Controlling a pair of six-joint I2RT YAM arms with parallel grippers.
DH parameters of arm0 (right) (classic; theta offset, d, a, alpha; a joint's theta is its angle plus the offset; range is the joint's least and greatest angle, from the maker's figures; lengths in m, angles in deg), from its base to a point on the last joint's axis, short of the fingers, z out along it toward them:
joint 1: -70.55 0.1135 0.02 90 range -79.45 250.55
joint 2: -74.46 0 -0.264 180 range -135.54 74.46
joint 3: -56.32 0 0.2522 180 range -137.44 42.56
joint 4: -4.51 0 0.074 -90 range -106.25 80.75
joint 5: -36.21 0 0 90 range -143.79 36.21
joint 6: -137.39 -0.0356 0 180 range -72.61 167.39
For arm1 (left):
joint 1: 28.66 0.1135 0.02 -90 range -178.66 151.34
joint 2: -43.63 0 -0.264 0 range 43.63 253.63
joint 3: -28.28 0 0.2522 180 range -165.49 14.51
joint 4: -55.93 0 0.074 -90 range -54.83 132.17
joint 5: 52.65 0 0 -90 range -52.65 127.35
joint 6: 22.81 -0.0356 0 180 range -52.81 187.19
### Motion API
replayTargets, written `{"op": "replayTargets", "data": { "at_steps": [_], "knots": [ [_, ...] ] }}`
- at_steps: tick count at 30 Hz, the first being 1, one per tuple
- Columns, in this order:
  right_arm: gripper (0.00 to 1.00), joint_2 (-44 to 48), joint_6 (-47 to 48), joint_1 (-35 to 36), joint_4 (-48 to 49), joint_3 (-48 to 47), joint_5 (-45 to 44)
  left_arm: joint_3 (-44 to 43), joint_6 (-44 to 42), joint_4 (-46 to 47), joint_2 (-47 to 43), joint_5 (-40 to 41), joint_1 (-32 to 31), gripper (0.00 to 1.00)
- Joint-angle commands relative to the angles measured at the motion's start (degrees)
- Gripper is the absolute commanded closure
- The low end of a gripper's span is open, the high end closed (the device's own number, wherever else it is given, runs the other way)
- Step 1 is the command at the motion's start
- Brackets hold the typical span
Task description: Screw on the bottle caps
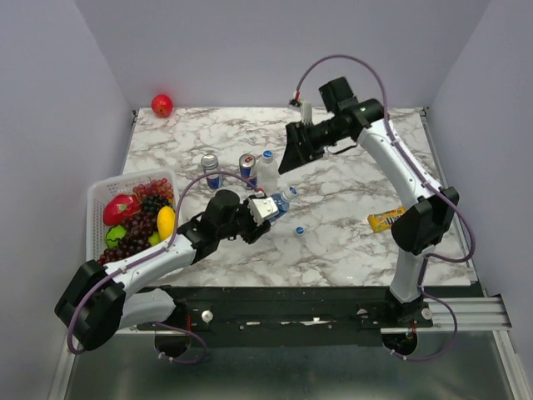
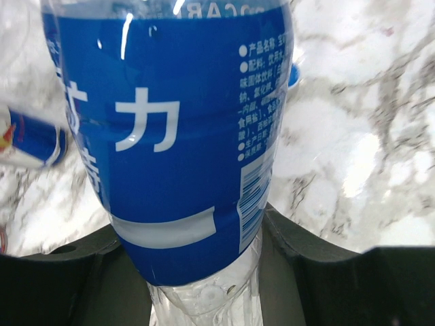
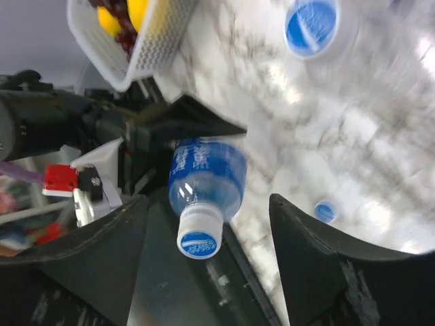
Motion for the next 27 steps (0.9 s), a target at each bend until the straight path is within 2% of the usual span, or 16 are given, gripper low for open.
{"op": "replayTargets", "data": {
  "at_steps": [1, 3, 7, 8, 10, 12, 16, 27],
  "knots": [
    [0.06, -0.3, 15.6, -2.3, -11.0, -18.2, 0.9, -2.4, 0.4, 1.7, -0.2, -8.6, 0.4, 1.0],
    [0.01, 1.3, 21.3, -3.0, -13.6, -19.9, 1.5, -2.4, 2.4, 3.0, 0.5, -10.6, 1.8, 1.0],
    [0.0, 10.4, 44.2, -3.0, -12.9, -6.0, 9.1, -1.4, 9.1, 9.4, 0.8, -14.6, 5.0, 1.0],
    [0.0, 12.1, 56.1, -2.9, -13.9, 0.3, 9.9, -1.4, 9.8, 11.4, 0.8, -15.3, 5.1, 1.0],
    [0.01, 16.7, 62.9, -1.9, -12.6, 5.7, 9.1, -1.7, 10.8, 12.0, 1.0, -17.2, 5.2, 1.0],
    [0.0, 18.9, 64.8, -0.3, -7.7, 10.3, 6.8, -2.5, 11.1, 11.3, 1.5, -17.8, 5.2, 1.0],
    [0.0, 20.2, 64.7, 1.9, -2.4, 12.8, 5.2, -3.6, 8.9, 9.1, 2.1, -19.2, 5.2, 1.0],
    [0.01, 18.5, 67.4, 5.8, -0.7, 13.9, 6.3, -5.8, 6.3, 7.1, 3.3, -21.8, 5.2, 1.0]
  ]
}}
